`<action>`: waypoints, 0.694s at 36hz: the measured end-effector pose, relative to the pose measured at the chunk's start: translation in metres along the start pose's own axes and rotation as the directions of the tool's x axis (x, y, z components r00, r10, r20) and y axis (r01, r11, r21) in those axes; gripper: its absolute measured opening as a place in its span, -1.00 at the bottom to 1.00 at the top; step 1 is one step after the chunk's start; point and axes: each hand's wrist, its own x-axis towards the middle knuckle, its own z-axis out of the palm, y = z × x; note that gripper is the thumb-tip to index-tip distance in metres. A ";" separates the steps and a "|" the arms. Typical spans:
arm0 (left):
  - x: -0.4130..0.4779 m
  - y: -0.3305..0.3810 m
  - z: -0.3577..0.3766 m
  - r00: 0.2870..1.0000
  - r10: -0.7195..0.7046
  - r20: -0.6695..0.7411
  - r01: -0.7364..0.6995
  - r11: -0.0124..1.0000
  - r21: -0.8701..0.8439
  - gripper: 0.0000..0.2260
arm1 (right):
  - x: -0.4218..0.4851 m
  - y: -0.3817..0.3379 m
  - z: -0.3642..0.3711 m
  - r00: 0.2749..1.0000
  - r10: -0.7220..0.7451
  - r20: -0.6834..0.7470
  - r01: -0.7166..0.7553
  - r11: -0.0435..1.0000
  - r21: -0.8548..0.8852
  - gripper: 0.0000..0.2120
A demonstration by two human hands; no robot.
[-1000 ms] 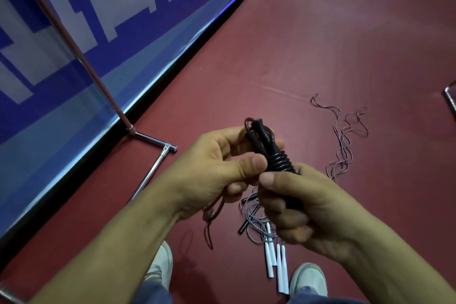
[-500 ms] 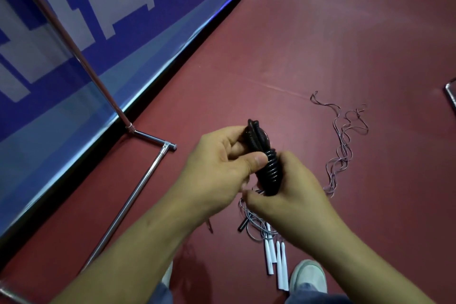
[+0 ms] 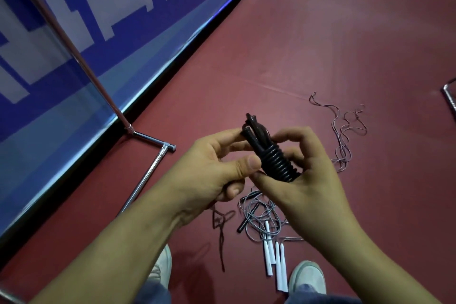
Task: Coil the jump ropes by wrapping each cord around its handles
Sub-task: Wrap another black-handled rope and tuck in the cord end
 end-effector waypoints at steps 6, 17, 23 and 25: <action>0.003 -0.005 0.001 1.000 0.003 -0.021 -0.004 0.998 -0.070 -0.69 | 0.002 0.000 0.000 0.997 -0.032 -0.070 0.025 0.995 -0.095 -0.63; 0.000 0.010 -0.003 0.980 0.108 0.167 -0.100 0.993 -0.056 -0.65 | 0.002 -0.017 -0.014 0.866 0.328 0.377 -0.474 0.778 0.412 -0.57; 0.002 0.010 -0.008 0.982 0.172 0.082 -0.178 0.982 0.064 -0.62 | 0.003 -0.008 -0.020 0.694 0.310 0.650 -0.691 0.542 0.478 -0.47; 0.002 0.009 -0.007 0.981 0.179 0.072 -0.184 0.980 0.071 -0.63 | 0.002 -0.002 -0.020 0.645 0.244 0.724 -0.735 0.459 0.500 -0.51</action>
